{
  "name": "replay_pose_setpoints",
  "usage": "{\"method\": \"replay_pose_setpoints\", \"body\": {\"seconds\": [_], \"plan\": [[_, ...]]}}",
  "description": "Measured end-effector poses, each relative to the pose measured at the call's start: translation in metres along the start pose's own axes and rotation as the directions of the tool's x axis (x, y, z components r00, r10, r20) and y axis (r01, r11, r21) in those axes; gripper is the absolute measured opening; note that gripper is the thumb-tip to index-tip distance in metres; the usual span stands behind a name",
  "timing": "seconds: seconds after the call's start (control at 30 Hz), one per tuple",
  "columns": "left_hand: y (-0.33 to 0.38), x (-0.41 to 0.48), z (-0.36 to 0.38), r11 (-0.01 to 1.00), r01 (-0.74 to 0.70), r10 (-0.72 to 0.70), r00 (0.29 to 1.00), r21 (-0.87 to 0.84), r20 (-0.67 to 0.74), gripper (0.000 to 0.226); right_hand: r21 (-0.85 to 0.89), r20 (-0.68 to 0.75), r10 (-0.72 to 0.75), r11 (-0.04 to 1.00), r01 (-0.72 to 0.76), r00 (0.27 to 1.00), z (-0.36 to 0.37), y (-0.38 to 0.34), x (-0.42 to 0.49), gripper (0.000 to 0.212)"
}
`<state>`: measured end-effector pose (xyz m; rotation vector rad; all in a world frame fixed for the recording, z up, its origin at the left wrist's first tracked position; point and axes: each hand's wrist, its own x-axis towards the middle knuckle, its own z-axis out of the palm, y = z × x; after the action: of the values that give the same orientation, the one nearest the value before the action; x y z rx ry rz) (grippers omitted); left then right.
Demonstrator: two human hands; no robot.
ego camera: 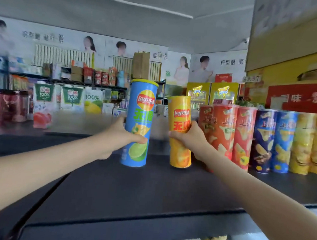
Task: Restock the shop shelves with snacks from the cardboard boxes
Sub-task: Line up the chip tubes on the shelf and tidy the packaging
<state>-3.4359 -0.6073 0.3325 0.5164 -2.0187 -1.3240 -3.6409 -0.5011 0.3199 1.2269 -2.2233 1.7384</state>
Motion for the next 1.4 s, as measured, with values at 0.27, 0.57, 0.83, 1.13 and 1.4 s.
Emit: {"method": "replay_pose_setpoints", "body": {"seconds": [0.27, 0.57, 0.83, 1.13, 1.4], "plan": [[-0.023, 0.032, 0.027, 0.997, 0.049, -0.045, 0.998, 0.061, -0.054, 0.056, 0.011, -0.039, 0.028, 1.000, -0.028, 0.999, 0.012, 0.030, 0.016, 0.092], [-0.041, 0.056, 0.051, 0.993, 0.060, -0.045, 0.989, 0.106, -0.143, 0.061, -0.243, -0.004, -0.142, 0.960, 0.137, 0.990, 0.019, 0.053, -0.007, 0.115], [-0.053, 0.057, 0.061, 0.950, -0.145, 0.170, 0.983, 0.277, -0.070, 0.117, -0.489, 0.012, -0.131, 0.864, 0.120, 0.991, 0.022, 0.054, -0.008, 0.114], [-0.064, 0.050, 0.060, 0.767, -0.257, 0.326, 0.945, 0.587, -0.012, 0.118, -0.547, -0.028, -0.119, 0.833, 0.085, 0.992, 0.020, 0.055, -0.003, 0.107], [-0.066, 0.067, 0.074, 0.788, -0.218, 0.287, 0.958, 0.576, -0.029, 0.116, -0.452, 0.042, -0.083, 0.887, 0.093, 0.996, 0.016, 0.050, -0.016, 0.105]]}}
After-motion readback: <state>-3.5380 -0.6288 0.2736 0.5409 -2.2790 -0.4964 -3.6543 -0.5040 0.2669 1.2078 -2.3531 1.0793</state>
